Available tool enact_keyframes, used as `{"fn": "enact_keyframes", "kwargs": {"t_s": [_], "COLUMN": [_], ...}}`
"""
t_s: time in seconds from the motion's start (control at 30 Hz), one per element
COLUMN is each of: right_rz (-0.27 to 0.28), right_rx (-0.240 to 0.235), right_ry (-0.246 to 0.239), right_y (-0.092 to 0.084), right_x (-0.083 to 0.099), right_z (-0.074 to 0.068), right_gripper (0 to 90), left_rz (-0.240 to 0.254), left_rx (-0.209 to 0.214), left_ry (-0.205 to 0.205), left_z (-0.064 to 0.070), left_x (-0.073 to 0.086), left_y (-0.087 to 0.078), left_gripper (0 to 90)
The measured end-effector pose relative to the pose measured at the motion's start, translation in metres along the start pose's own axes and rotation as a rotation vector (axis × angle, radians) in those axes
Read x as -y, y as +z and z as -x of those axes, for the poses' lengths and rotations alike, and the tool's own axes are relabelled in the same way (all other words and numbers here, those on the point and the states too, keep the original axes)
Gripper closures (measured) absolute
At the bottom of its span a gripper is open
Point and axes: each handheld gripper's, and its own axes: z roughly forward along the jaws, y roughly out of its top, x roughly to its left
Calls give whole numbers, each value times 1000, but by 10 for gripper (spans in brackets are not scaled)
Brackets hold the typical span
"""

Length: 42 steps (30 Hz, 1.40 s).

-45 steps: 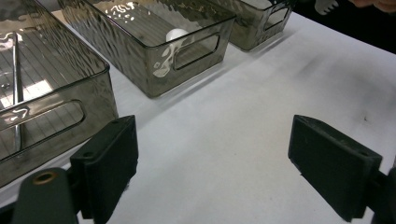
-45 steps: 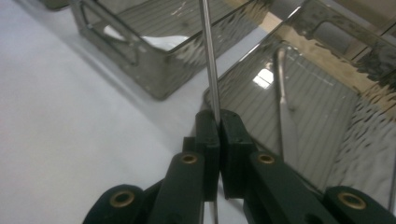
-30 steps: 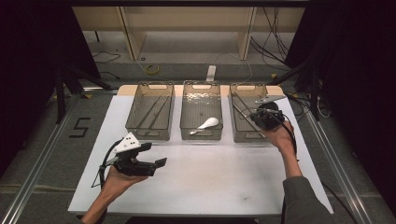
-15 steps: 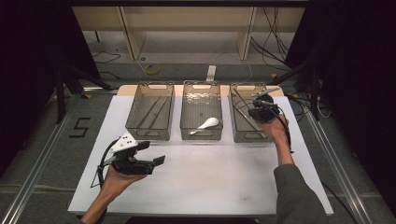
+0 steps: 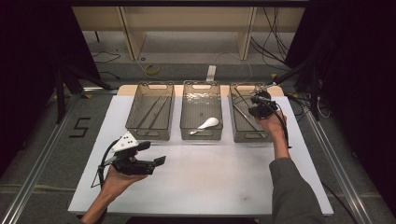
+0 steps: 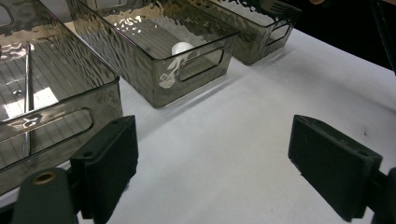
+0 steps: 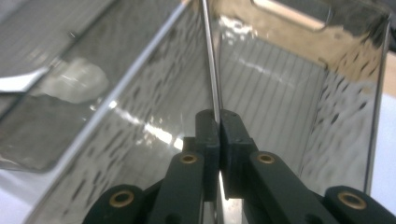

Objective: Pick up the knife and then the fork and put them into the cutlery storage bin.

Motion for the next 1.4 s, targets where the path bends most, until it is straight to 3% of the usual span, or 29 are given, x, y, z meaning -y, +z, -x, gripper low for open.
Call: {"fn": "enact_keyframes", "kwargs": {"t_s": [0.17,0.37,0.43,0.57,0.67,0.87,0.97,1.1,1.4], "right_rz": [-57,-84,-57,-18,11,56,82,138,236], "right_rx": [17,11,0,-7,-17,-113,-115,-165,-265], "right_ry": [37,90,118,97,111,174,147,149,96], "right_y": [10,18,18,11,5,-1,-8,-22,-47], "right_x": [3,5,4,0,-1,5,6,5,15], "right_z": [2,2,3,1,2,3,-1,-9,-41], "right_gripper": [878,835,768,706,651,531,458,391,361], "left_rz": [-2,-4,-3,0,-3,-6,-11,-19,2], "left_rx": [1,2,1,-3,-4,-2,-5,-3,0], "left_ry": [-1,1,3,-3,-4,-10,-11,-9,-18], "left_z": [0,0,0,-1,-1,-2,-3,-3,-3], "left_x": [0,0,0,0,0,1,1,2,1], "left_y": [0,1,0,0,0,0,1,2,1], "left_gripper": [156,156,156,156,156,156,156,156,156]}}
